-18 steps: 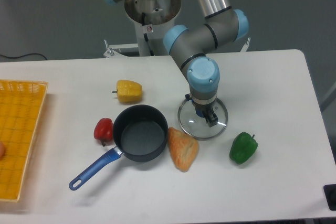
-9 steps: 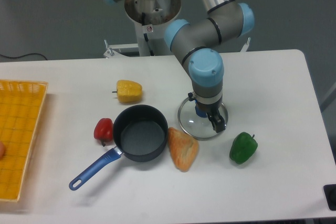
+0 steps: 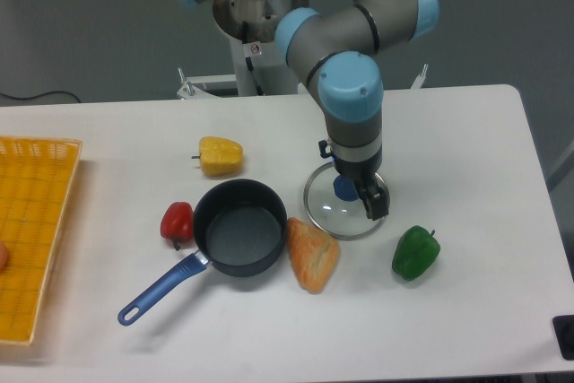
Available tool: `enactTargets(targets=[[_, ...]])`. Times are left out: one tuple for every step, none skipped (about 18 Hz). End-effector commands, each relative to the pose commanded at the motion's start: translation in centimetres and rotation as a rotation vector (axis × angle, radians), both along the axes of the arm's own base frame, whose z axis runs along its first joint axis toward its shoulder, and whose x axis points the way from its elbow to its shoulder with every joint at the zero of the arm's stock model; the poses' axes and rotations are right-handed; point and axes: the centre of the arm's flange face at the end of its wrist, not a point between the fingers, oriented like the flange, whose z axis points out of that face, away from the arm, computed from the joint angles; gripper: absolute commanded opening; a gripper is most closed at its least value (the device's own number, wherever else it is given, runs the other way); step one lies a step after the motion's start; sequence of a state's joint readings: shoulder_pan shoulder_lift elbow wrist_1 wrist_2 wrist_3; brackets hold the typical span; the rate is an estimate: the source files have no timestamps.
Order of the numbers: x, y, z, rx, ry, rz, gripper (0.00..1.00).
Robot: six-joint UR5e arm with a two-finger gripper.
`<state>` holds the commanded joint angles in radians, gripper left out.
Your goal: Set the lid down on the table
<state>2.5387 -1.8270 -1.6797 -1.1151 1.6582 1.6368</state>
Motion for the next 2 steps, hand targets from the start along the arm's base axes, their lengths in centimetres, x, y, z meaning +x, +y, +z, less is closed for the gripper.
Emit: enactTargets(targets=[[0.07, -0.05, 0.15, 0.000, 0.000, 0.002, 1.00], [0.17, -0.01, 0.22, 0.000, 0.000, 0.002, 1.00]])
